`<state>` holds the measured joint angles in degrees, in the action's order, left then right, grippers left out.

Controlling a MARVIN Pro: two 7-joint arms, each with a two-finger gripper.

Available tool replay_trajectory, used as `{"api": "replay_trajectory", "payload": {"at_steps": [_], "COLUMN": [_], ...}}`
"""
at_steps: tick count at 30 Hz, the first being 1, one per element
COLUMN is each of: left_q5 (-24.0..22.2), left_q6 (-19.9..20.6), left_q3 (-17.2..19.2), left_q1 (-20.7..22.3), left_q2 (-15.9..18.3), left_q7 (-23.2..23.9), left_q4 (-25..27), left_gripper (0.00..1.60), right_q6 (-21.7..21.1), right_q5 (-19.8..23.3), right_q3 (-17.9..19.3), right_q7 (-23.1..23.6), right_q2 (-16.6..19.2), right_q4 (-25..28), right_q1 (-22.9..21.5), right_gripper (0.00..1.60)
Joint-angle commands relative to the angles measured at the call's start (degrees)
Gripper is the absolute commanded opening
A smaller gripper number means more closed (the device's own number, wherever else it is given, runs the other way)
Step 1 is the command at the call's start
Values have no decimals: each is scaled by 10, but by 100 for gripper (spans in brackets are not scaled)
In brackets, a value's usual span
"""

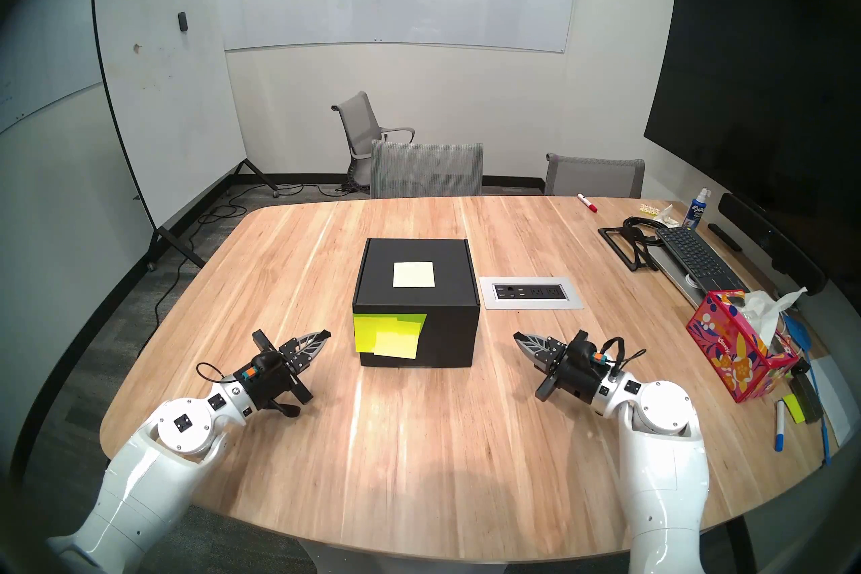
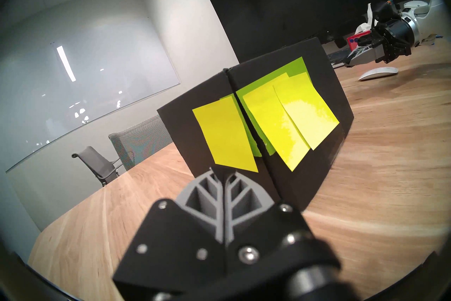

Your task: Open the box and place the mouse inside

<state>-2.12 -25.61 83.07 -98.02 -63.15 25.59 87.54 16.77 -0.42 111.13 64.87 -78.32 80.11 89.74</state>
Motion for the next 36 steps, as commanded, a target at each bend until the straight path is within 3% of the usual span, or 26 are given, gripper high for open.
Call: {"api": "replay_trajectory", "payload": {"at_steps": [1, 36], "left_q5": [2, 14], "left_q6": [0, 7], "left_q3": [-3, -27], "left_q1": [11, 46], "left_q2": [2, -12], "left_q7": [5, 11], "left_q4": [2, -32], "left_gripper": [0, 0], "right_q6": [0, 3], "right_q5": [3, -4], "right_q3": [0, 7], "right_q7": [1, 21], "right_q2": [-1, -14], "right_q4": [7, 8], "right_q1": [-2, 1], "right_gripper": [0, 0]}}
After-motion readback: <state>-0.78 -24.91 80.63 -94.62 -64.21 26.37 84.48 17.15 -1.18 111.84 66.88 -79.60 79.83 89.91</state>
